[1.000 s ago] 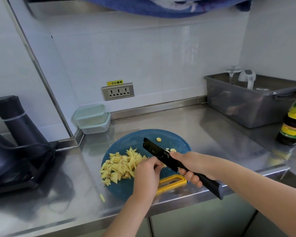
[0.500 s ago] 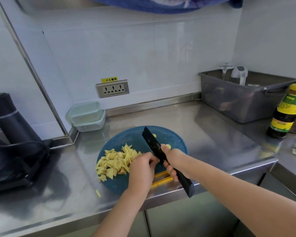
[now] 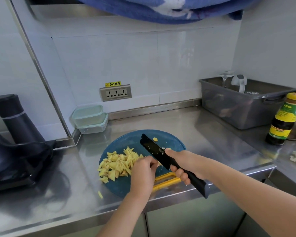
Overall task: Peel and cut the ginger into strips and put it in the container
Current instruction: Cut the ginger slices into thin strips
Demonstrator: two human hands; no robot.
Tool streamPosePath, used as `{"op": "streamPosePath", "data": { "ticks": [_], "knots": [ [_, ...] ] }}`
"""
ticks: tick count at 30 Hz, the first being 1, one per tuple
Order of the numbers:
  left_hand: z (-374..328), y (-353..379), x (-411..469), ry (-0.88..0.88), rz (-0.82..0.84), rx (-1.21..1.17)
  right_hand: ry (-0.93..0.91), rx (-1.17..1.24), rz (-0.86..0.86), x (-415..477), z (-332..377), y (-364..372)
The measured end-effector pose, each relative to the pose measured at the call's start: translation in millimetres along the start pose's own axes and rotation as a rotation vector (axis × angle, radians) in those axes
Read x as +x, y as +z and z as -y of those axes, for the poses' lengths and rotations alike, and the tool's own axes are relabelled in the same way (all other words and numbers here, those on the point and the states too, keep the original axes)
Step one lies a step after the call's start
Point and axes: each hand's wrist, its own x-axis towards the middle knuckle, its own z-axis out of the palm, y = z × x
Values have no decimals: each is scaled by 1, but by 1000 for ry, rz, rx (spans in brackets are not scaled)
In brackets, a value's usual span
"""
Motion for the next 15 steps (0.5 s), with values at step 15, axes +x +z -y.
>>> {"op": "streamPosePath", "data": {
  "ticks": [15],
  "knots": [
    [1, 2, 3, 37, -11, 12, 24, 36, 16, 14, -5, 2]
  ]
}}
